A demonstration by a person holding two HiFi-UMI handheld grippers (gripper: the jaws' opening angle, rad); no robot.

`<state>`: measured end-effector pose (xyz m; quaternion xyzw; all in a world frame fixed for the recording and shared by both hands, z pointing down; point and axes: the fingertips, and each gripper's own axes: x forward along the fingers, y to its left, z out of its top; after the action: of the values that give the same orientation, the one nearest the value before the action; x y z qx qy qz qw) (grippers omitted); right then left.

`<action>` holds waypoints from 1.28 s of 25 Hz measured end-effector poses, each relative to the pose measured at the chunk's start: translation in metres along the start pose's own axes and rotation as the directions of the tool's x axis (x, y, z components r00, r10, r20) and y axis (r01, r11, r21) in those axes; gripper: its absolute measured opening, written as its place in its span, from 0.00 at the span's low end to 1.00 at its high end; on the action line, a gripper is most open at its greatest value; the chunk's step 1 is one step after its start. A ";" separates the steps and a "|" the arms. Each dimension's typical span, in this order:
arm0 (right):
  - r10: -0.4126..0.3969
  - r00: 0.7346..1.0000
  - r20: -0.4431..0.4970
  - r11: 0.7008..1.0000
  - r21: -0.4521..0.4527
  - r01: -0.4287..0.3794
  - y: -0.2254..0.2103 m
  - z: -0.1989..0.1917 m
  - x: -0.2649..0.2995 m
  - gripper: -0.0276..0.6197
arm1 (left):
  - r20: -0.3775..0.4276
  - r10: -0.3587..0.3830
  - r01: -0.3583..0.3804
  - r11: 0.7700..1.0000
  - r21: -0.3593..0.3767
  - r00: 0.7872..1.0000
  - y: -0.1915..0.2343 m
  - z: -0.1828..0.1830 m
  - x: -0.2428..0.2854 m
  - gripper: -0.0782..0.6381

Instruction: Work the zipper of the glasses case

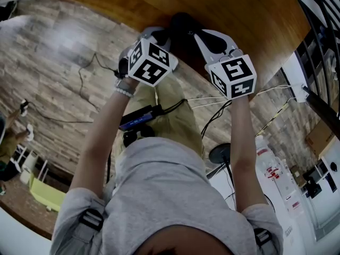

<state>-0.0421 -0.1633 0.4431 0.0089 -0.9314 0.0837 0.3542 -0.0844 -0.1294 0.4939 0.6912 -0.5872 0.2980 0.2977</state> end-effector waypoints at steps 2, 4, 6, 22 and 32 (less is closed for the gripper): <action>0.000 1.000 0.002 1.000 -0.002 0.000 0.000 -0.002 0.000 0.10 | 0.000 0.011 -0.011 1.000 0.012 1.000 0.005 0.001 0.001 0.14; -0.002 1.000 0.008 1.000 -0.002 0.002 -0.001 -0.003 -0.001 0.10 | -0.001 0.021 -0.021 1.000 0.023 1.000 0.011 0.003 0.003 0.14; -0.003 1.000 0.013 1.000 0.003 0.003 -0.001 -0.004 -0.002 0.10 | -0.001 0.024 -0.024 0.999 0.035 1.000 0.015 0.006 0.004 0.14; -0.178 0.968 0.180 0.981 0.105 0.161 -0.008 0.016 -0.046 0.05 | 0.117 -0.086 0.072 0.990 0.121 0.989 -0.005 0.034 -0.033 0.29; -0.405 0.864 0.298 0.914 0.162 0.373 0.012 0.036 -0.124 0.05 | 0.362 -0.050 0.005 0.992 0.125 0.931 0.005 0.094 -0.122 0.13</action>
<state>0.0263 -0.1623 0.3324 0.2278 -0.9505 0.0538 0.2045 -0.1000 -0.1247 0.3410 0.7594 -0.6034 0.1957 0.1449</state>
